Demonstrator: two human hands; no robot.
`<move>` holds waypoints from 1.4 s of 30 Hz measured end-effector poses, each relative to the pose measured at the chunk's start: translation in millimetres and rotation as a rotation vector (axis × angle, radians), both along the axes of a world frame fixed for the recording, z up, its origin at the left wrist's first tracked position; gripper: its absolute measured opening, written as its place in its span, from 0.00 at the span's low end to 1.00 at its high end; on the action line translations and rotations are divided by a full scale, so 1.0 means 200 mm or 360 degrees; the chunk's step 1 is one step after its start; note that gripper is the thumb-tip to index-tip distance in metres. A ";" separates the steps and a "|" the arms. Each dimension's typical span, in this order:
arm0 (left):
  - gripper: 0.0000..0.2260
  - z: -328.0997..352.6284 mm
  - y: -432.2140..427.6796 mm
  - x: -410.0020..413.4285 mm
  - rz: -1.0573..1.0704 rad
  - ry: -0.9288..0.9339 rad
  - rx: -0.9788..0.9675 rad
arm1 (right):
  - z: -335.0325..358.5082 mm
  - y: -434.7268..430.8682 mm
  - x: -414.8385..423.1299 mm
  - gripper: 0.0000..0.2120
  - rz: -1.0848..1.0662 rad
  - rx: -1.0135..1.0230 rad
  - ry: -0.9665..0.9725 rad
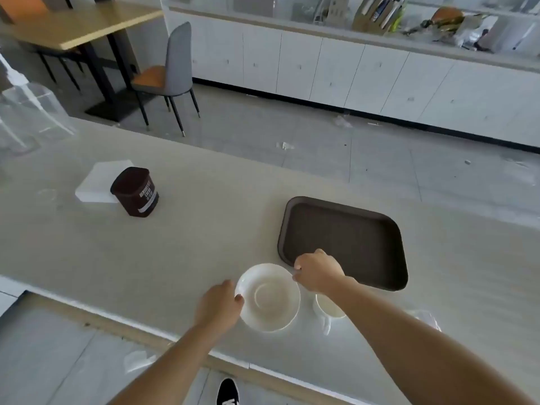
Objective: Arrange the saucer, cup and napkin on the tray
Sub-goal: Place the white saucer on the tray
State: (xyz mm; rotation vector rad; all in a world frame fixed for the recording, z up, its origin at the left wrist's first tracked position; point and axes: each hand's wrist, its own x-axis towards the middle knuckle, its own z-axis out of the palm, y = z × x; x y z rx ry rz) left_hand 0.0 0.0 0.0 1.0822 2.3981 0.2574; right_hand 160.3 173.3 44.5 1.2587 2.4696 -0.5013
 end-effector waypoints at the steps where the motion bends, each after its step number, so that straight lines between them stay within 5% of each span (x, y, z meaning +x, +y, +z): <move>1: 0.08 -0.02 -0.01 -0.01 0.0008 -0.0041 -0.0037 | 0.00 0.00 -0.01 0.13 0.0040 -0.0001 -0.0081; 10: 0.07 -0.11 -0.01 0.10 0.0437 -0.0312 0.0143 | -0.12 0.04 -0.03 0.12 0.0269 -0.0023 -0.0260; 17: 0.11 -0.07 0.03 0.13 0.1077 -0.0949 0.0436 | -0.15 0.06 -0.06 0.12 0.0293 -0.0026 -0.0217; 26: 0.13 -0.01 0.07 0.13 0.1163 -0.1107 0.0588 | -0.11 0.12 -0.02 0.10 0.0055 -0.0220 0.0018; 42: 0.15 0.15 0.57 0.12 0.0838 -0.1063 0.0609 | -0.10 0.45 0.17 0.07 -0.0746 -0.0512 0.0689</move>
